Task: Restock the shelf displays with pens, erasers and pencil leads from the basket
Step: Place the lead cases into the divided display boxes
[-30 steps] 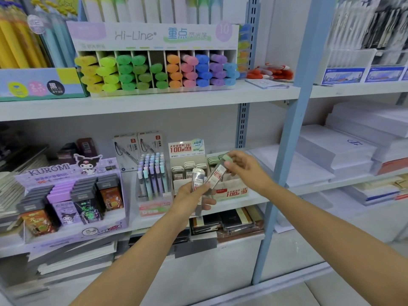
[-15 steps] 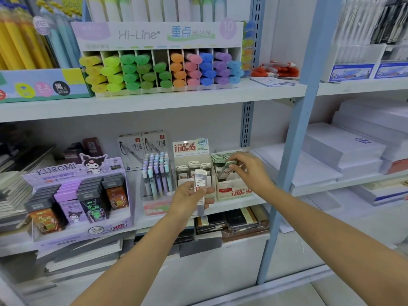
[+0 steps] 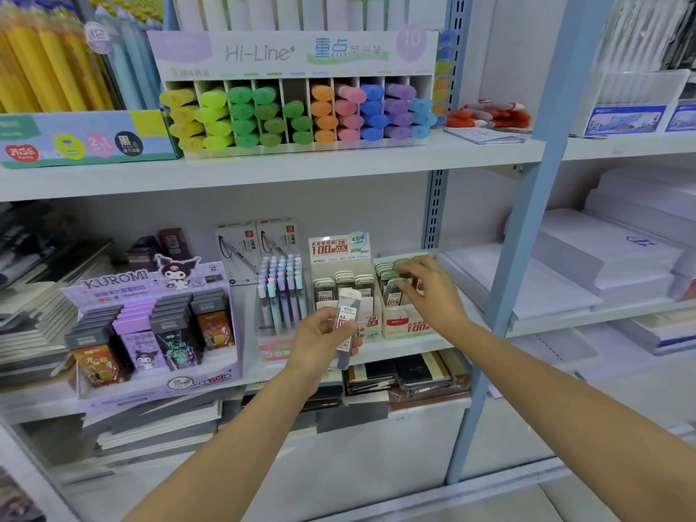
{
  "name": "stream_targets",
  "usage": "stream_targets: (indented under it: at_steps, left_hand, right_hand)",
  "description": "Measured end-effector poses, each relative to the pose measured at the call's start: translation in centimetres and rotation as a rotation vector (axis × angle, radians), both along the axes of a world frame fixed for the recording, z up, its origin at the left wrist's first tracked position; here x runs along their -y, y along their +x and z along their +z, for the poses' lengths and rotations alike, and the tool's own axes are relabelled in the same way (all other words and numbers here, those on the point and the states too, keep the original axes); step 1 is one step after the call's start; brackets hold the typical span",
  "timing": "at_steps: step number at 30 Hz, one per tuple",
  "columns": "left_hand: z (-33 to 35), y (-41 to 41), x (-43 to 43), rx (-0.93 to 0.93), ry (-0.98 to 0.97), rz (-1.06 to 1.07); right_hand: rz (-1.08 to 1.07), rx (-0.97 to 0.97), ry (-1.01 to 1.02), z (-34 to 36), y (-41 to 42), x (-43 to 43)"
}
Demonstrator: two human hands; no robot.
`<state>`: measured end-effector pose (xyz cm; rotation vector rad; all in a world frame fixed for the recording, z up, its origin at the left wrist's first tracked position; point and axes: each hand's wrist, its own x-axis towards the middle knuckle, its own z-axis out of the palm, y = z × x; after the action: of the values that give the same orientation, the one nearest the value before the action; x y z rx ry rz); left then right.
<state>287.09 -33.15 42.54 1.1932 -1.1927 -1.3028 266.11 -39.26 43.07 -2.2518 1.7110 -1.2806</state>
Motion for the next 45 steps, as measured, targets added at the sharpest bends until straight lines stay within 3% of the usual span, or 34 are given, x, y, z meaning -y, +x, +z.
stream_targets:
  at_steps: [2,5,9,11,14,16,19,22,28,33,38,45]
  left_hand:
    - [-0.1,0.1,-0.2,0.03,-0.023,0.007]
    - [-0.1,0.2,-0.5,0.074,-0.066,0.017]
    - [-0.2,0.4,-0.6,0.21,-0.192,0.042]
    - [-0.4,0.8,-0.6,0.42,-0.321,0.086]
    - [-0.9,2.6,-0.9,0.907,-0.67,0.248]
    - [-1.5,3.7,-1.0,1.148,-0.848,0.242]
    - [-2.5,4.4,-0.8,1.475,-0.812,0.069]
    - [-3.3,4.5,-0.4,1.628,-0.696,-0.011]
    - [-3.6,4.6,-0.1,1.698,-0.717,-0.049]
    - [-3.6,4.8,-0.1,1.662,-0.718,-0.057]
    - [-3.8,4.7,-0.1,1.639,-0.736,-0.044]
    - [-3.8,5.0,-0.1,1.647,-0.73,-0.068]
  right_hand:
    - [0.061,0.106,-0.011,0.6,1.1,-0.9]
    - [0.307,0.259,0.163,1.3,3.4,-2.7]
    - [0.431,0.206,0.275,1.3,5.3,-3.7]
    - [0.41,0.253,0.257,1.8,5.6,-3.6]
    - [0.303,0.292,0.164,2.6,5.5,-2.8]
    - [0.241,0.293,0.072,3.1,5.3,-2.2]
    - [0.19,0.22,0.003,3.2,5.5,-1.4]
    - [0.166,0.115,-0.04,2.9,6.4,-0.7]
    - [0.17,-0.088,-0.121,2.0,8.0,0.3]
    - [0.154,-0.091,-0.188,2.1,8.3,1.0]
    - [0.185,-0.237,-0.147,1.9,8.8,1.6]
    - [0.132,-0.219,-0.212,1.3,9.6,2.2]
